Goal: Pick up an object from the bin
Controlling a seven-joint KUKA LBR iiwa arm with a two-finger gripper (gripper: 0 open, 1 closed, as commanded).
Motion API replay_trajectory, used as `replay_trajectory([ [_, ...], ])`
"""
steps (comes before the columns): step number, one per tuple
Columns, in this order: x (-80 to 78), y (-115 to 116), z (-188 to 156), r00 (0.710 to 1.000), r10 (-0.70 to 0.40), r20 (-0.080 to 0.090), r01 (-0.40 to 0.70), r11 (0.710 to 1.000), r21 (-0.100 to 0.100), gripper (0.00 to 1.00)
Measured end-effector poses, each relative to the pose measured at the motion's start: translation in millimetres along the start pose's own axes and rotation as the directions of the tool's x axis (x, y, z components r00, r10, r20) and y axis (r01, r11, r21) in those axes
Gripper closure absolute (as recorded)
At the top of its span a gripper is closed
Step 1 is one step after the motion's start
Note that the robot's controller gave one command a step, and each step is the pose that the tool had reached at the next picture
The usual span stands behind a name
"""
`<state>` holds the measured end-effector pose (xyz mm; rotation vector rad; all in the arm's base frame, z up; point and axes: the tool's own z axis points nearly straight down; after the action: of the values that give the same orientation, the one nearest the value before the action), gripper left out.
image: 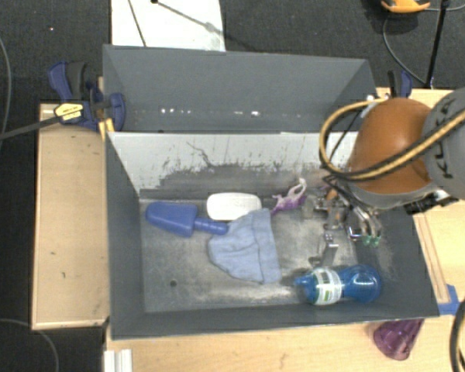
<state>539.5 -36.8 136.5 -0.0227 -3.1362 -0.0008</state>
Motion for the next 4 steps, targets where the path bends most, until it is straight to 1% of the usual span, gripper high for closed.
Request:
replay_trajectory([
  [1,-1.8,0.1,-4.6,1.000,-0.001,0.008,0.001,1.000,0.001,0.00],
  [2,-13.7,53.3,35.8,0.949,-0.314,0.008,0.314,0.950,0.003,0.00],
  [3,-7.0,80.3,31.3,0.938,-0.346,0.008,0.346,0.938,0.002,0.00],
  [4,-5.2,93.2,27.8,0.990,-0.141,0.009,0.141,0.990,0.000,0.00],
])
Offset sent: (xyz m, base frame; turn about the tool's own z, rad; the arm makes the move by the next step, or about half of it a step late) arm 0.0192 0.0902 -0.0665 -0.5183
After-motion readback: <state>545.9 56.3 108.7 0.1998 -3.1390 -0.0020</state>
